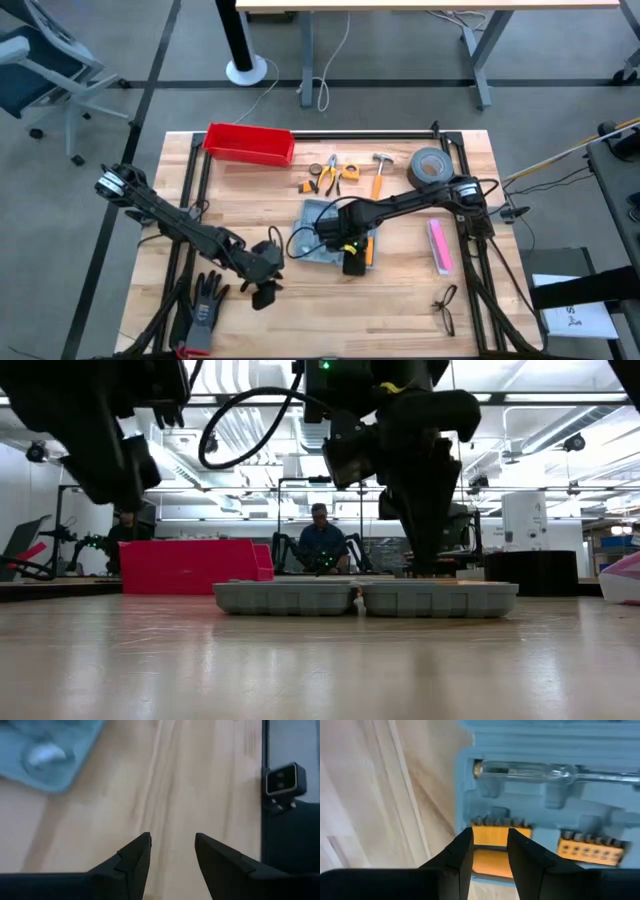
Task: Prefit tool cases
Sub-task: Put the set of interchangeable screwdriver bits into the gray toolbox
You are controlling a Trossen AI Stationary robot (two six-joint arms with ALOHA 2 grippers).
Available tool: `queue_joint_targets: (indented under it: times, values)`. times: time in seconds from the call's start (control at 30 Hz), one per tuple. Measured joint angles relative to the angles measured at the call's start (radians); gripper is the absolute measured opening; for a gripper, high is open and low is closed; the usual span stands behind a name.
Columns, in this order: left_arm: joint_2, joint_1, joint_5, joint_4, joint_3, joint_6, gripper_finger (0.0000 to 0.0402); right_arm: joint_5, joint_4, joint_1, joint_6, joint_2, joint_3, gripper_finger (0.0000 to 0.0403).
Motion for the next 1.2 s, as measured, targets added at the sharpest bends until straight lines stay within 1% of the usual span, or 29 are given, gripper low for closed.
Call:
queue_joint_targets:
  times: [0.1,0.2,0.43,0.5,0.77,0.93,1.07,1.2]
  values:
    - [0.000,-0.013,-0.068,0.022,0.000,0.032,0.0162,0.000,0.025,0.011,0.010,-0.001,-0.015,0.0097]
    - [0.000,-0.022,-0.094,0.046,0.000,0.047,0.0162,-0.001,0.033,0.015,0.010,-0.001,-0.037,0.0089]
    - [0.000,-0.026,-0.094,0.047,0.000,0.044,0.0162,0.003,0.058,0.013,0.007,-0.001,-0.078,0.0071]
    - [0.000,-0.026,-0.094,0.047,0.000,0.040,0.0162,0.019,0.079,0.013,0.006,-0.001,-0.092,0.0068]
    - [0.000,-0.040,-0.093,0.046,0.000,0.027,0.0162,0.018,0.226,0.007,-0.012,-0.011,-0.206,0.0070]
    - [0.000,-0.042,-0.083,0.045,0.000,0.016,0.0162,0.024,0.231,0.004,-0.012,-0.025,-0.204,0.0063]
    - [0.000,-0.042,-0.082,0.045,0.000,0.008,0.0162,0.081,0.228,0.007,-0.002,-0.067,-0.204,0.0054]
    - [0.000,-0.042,-0.075,0.046,0.000,0.009,0.0162,0.100,0.200,0.003,0.019,-0.118,-0.205,0.0055]
